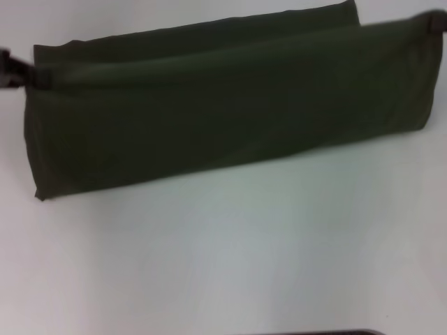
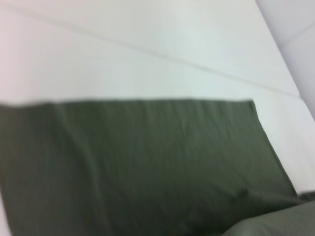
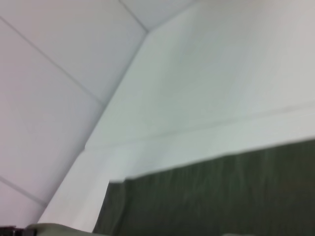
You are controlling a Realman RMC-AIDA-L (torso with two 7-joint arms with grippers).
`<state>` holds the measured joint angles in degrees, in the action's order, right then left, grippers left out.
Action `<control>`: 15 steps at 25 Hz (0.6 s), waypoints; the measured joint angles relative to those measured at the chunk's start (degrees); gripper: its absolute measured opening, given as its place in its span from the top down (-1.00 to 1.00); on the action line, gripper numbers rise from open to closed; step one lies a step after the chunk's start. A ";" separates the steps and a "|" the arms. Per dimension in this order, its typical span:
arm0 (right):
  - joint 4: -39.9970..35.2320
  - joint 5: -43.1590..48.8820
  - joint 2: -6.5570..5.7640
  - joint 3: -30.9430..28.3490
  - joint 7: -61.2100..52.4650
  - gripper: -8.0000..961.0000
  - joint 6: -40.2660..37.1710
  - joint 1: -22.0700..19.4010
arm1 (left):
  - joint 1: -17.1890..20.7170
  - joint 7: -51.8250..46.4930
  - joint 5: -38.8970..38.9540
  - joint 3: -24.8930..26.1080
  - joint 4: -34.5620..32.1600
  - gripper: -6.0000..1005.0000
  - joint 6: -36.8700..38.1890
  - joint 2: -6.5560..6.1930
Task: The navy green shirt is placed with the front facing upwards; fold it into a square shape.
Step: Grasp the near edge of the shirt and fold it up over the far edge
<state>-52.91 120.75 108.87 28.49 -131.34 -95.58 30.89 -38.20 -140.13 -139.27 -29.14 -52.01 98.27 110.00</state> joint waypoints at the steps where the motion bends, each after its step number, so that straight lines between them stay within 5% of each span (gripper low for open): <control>1: 0.00 0.00 0.00 0.00 0.00 0.82 0.00 0.00 | -0.55 -0.05 0.00 -0.07 0.07 0.74 -1.48 0.29; 8: 0.45 -1.62 3.67 0.60 2.71 0.81 11.90 2.47 | -3.41 -0.10 -0.16 -1.82 0.27 0.73 -13.18 3.18; 15: 6.77 -1.57 5.87 3.15 6.75 0.80 22.71 4.70 | -3.71 1.36 -0.15 -7.07 2.84 0.72 -29.00 6.99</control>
<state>-46.14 119.18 114.75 31.64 -124.58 -72.87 35.58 -41.91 -138.77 -139.42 -36.22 -49.17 69.27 116.99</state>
